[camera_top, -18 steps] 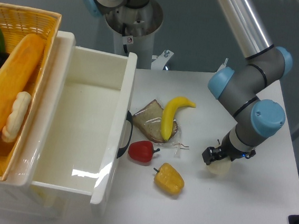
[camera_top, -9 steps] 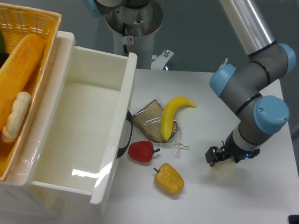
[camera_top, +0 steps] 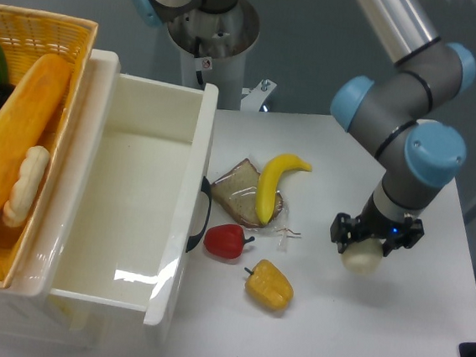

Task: Pick up the pear
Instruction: 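Lift the gripped pear up off the table with the right gripper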

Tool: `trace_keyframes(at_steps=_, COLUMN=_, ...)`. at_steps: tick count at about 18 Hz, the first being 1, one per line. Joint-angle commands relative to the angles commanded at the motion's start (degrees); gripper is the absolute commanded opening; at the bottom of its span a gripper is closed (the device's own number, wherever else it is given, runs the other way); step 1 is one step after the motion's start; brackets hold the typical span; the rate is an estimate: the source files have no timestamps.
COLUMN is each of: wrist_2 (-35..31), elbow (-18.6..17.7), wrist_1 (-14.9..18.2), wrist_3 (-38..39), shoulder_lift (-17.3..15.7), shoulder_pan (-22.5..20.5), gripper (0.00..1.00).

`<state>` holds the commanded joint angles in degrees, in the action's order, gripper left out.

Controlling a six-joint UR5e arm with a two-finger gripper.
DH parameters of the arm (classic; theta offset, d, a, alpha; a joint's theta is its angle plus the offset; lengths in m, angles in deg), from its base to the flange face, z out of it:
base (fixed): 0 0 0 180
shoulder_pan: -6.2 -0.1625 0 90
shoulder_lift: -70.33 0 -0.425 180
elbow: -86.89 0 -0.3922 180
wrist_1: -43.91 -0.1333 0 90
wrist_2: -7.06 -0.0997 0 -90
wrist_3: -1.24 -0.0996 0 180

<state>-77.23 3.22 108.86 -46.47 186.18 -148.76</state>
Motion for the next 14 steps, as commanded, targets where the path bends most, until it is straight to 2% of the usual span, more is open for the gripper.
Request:
trace_keyframes(at_steps=7, wrist_2=0.0, elbow=-2.6, wrist_1=0.3, wrist_3=-4.9, shoulder_lift=-5.4, shoulder_pan=0.4, gripper=0.52)
trace_keyframes(at_steps=14, wrist_2=0.0, elbow=-4.1, wrist_1=0.3, wrist_3=-5.6, shoulder_lift=-6.9, shoulder_pan=0.3, gripper=0.52)
